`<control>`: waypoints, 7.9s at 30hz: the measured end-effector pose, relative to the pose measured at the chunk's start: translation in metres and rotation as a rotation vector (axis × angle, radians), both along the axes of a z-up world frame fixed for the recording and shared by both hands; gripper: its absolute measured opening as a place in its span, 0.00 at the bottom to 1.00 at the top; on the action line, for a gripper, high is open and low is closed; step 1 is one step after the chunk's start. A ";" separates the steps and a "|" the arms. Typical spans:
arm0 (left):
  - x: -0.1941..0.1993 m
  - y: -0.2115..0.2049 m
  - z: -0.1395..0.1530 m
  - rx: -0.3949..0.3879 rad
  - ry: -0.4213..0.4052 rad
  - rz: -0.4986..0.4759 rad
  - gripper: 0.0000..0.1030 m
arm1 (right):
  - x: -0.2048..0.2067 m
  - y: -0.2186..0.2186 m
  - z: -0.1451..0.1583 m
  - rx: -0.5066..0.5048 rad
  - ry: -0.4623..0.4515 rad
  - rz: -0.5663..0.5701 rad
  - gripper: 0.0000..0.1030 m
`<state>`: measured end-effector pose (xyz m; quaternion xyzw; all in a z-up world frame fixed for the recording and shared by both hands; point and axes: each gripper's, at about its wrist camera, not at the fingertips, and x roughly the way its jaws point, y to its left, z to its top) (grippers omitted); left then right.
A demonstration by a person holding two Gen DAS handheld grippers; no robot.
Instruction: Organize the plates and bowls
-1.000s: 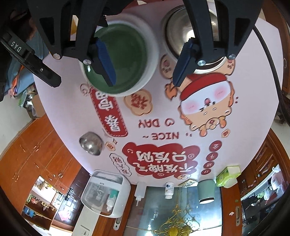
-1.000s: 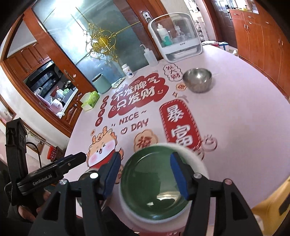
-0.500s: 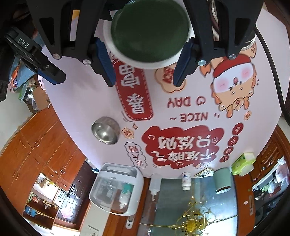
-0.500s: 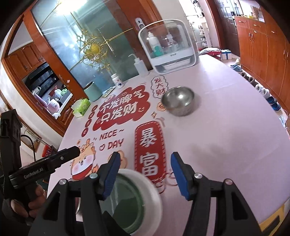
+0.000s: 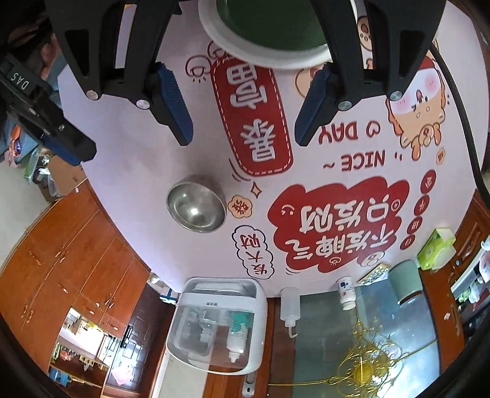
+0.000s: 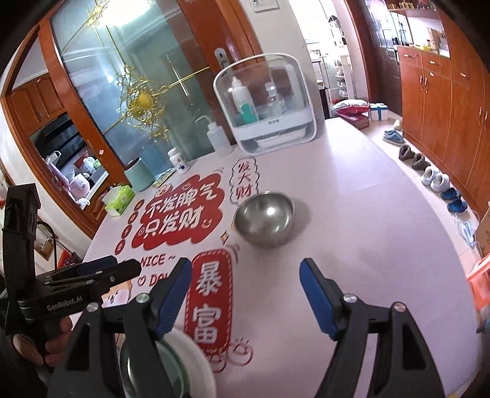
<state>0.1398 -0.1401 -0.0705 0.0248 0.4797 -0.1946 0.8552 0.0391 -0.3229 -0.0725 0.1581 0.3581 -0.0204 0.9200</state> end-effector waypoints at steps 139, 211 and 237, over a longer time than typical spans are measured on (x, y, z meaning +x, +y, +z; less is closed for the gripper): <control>-0.100 0.115 -0.058 -0.076 0.082 0.222 0.17 | -0.015 0.145 -0.051 0.208 0.214 0.355 0.15; -0.124 0.309 -0.096 0.227 0.251 -0.074 0.27 | -0.045 0.356 -0.120 0.328 0.566 0.328 0.22; -0.099 0.341 -0.093 0.059 0.269 -0.015 0.49 | -0.045 0.326 -0.147 0.543 0.647 0.145 0.44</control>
